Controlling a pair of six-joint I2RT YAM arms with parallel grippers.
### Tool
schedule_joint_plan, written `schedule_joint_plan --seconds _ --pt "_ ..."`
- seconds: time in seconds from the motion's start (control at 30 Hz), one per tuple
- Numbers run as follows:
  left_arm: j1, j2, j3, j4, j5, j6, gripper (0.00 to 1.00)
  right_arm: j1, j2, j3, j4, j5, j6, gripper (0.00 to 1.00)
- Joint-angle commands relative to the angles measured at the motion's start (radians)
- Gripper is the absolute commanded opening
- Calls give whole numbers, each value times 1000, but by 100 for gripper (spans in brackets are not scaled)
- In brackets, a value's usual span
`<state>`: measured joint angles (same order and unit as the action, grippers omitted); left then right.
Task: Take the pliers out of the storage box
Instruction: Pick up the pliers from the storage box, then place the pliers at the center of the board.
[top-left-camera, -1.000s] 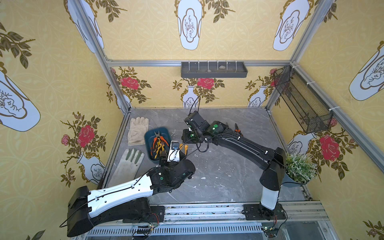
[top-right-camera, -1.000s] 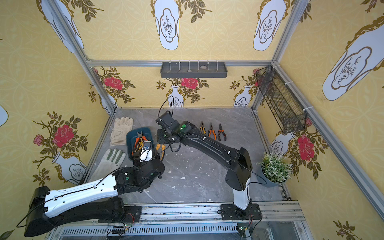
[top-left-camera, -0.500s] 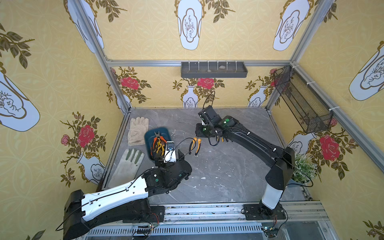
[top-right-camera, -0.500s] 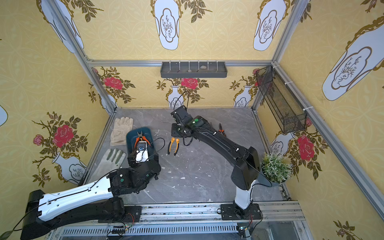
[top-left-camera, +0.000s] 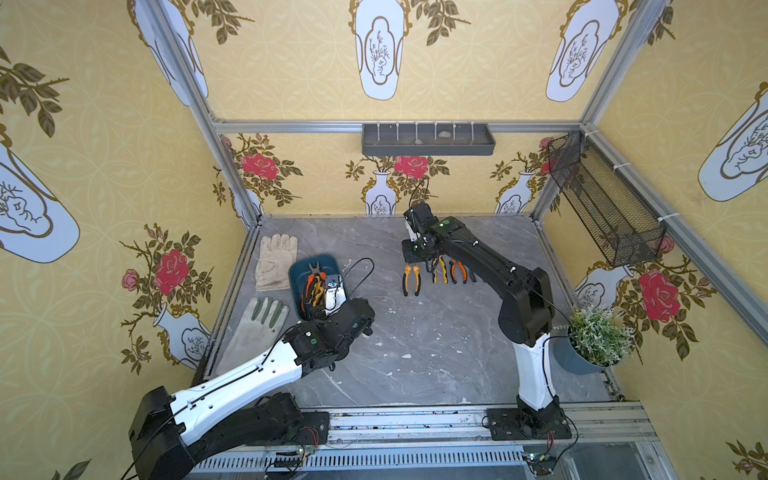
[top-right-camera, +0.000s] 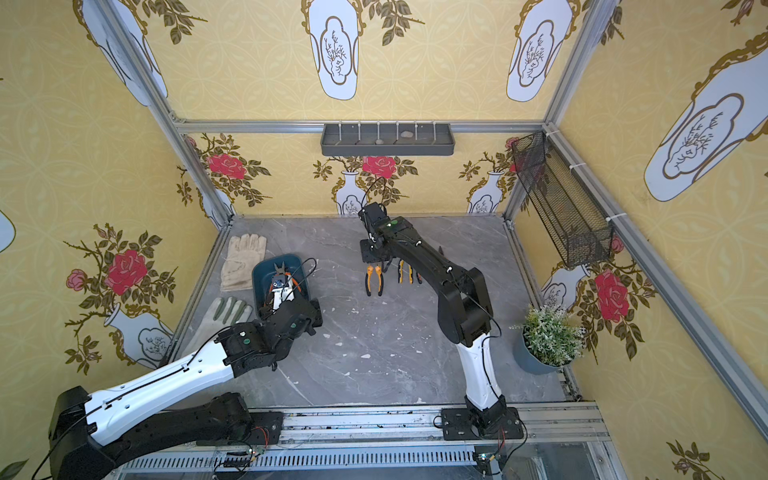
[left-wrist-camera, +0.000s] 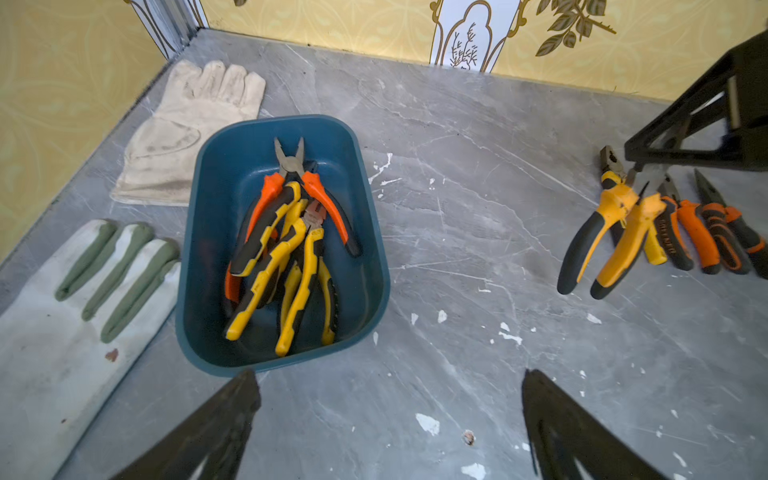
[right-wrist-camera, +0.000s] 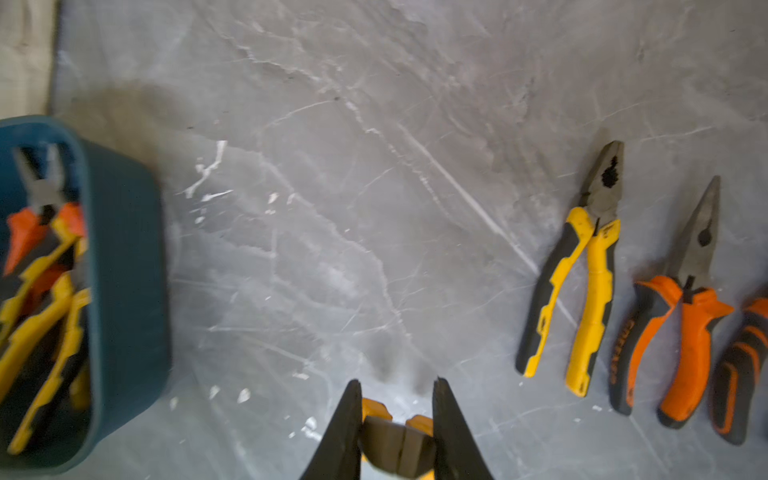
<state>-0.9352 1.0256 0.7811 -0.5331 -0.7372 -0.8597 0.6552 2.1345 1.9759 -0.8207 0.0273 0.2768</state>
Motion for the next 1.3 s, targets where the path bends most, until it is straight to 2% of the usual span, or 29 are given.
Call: schedule_joint_plan --seconds 0.0,0.23,0.53,0.87,1.27 --pt "3 -18 15 -62 46 -46 99 -26 43 55 -11 -5 -47 3" --pt "35 -63 -3 -67 107 -58 99 -66 137 159 -9 28 -51 4" --pt "49 4 -7 7 189 -5 99 -105 238 202 26 24 -65 4" --pt "51 68 10 24 201 11 99 -132 308 259 50 -8 -58 5" --pt "55 77 5 23 202 13 99 -155 359 310 92 -116 -9 9"
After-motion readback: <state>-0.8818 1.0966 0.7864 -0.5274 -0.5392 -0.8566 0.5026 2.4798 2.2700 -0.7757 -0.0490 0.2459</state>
